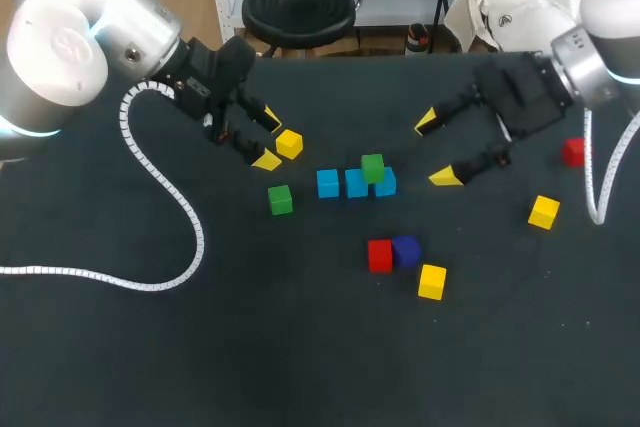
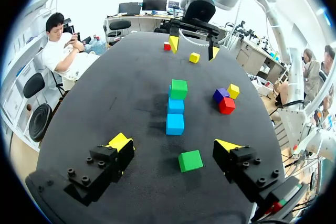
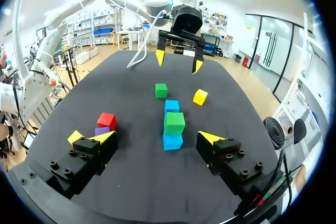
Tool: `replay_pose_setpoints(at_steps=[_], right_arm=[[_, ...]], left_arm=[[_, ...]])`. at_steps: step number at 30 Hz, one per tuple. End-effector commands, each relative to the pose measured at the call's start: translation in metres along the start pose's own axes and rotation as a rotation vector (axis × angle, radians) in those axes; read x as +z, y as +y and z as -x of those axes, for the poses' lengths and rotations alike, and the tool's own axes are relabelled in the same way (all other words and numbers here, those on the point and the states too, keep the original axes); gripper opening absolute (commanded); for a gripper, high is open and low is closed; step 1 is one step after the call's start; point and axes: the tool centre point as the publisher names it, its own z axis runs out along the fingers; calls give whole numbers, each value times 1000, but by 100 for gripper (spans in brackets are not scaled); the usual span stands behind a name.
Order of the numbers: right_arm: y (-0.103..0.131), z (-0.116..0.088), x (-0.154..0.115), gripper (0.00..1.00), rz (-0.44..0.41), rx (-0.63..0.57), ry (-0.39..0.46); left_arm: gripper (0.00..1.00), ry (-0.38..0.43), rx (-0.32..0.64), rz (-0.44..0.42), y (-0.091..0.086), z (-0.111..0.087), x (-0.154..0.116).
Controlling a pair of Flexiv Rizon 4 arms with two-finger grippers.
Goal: Place the blue cubes, place green cubes on the blue cubes, place the yellow cubes on the green cubes, then place the red cubes on the yellow cubes, and place purple cube on the red cubes.
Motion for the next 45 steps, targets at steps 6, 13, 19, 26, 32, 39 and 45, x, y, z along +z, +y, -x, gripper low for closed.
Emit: replay_pose_setpoints(at_steps=[6, 13, 19, 26, 32, 39, 45], right_arm=[[4, -5, -5, 100, 11, 3, -32], [4, -5, -5, 100, 11, 3, -32], [4, -5, -5, 100, 11, 3, -32], [4, -5, -5, 100, 11, 3, -32], [4, -5, -5, 100, 11, 3, -32], [4, -5, -5, 100, 11, 3, -32], [4, -5, -5, 100, 11, 3, -32]], left_arm=[[100, 3, -1, -2, 1, 0, 0], [100, 3, -1, -2, 1, 0, 0], [100, -19, -6, 11, -2, -7, -7], [100, -6, -105, 149, -20, -28, -20], [100, -5, -160, 228, -43, -36, -8], [100, 19, -147, 205, -57, -42, 19], [100, 35, -125, 209, -46, -44, 35]])
